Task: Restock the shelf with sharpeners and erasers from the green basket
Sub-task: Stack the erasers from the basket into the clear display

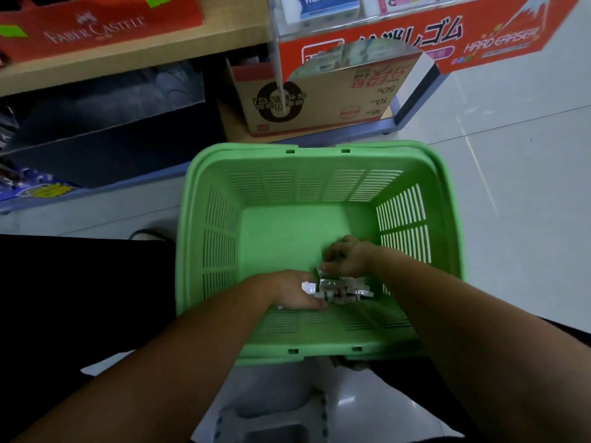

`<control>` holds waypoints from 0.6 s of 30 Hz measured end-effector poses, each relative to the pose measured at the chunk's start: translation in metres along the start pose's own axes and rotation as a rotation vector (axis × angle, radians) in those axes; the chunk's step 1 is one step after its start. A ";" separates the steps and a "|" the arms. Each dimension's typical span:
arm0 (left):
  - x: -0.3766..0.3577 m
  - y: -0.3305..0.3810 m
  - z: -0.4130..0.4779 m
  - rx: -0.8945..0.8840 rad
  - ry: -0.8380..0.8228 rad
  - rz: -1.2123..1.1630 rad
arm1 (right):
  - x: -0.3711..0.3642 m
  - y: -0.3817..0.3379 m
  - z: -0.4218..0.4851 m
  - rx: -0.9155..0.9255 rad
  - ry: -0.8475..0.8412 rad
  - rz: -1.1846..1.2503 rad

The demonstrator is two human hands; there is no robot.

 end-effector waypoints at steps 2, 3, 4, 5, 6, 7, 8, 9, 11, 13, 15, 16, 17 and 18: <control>0.004 0.000 -0.002 0.011 -0.017 0.024 | 0.000 0.003 -0.001 -0.017 -0.002 0.040; 0.006 -0.002 -0.002 0.018 -0.020 0.033 | 0.001 0.002 -0.002 -0.019 0.004 0.060; 0.006 -0.005 -0.001 0.032 -0.024 0.041 | 0.002 0.002 -0.003 -0.021 0.022 0.082; 0.007 -0.005 -0.001 0.033 -0.014 0.042 | 0.003 0.003 -0.003 -0.034 0.044 0.106; 0.006 -0.006 -0.001 0.035 -0.004 0.047 | 0.003 0.004 -0.003 -0.051 0.054 0.130; 0.006 -0.005 -0.003 0.033 0.005 0.053 | 0.001 0.004 -0.004 -0.069 0.041 0.151; 0.006 -0.005 -0.003 0.037 0.010 0.060 | -0.002 0.004 -0.006 -0.080 0.016 0.152; 0.006 -0.003 -0.004 0.036 0.017 0.061 | -0.005 0.005 -0.008 -0.083 -0.007 0.123; 0.008 -0.002 -0.005 0.044 0.009 0.053 | -0.008 0.004 -0.012 -0.060 -0.043 0.039; 0.010 -0.002 -0.006 0.052 -0.003 0.044 | -0.004 0.002 -0.014 -0.043 -0.075 0.026; 0.010 -0.004 -0.010 0.070 0.002 0.013 | 0.000 0.004 -0.011 -0.043 -0.094 0.084; 0.009 -0.005 -0.011 0.076 0.008 -0.009 | 0.002 0.005 -0.009 -0.055 -0.099 0.125; 0.009 -0.006 -0.013 0.082 0.019 -0.031 | 0.004 0.007 -0.007 -0.074 -0.105 0.148; 0.009 -0.007 -0.014 0.090 0.031 -0.051 | 0.005 0.008 -0.007 -0.089 -0.117 0.147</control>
Point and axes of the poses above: each hand's wrist, its own z-axis towards the middle knuckle, its own x-axis out of the back of the hand, y = z × x, the point moved 3 cm from there along z, towards the middle knuckle, and after that the axes turned 14 degrees about y, right-handed, at the moved point
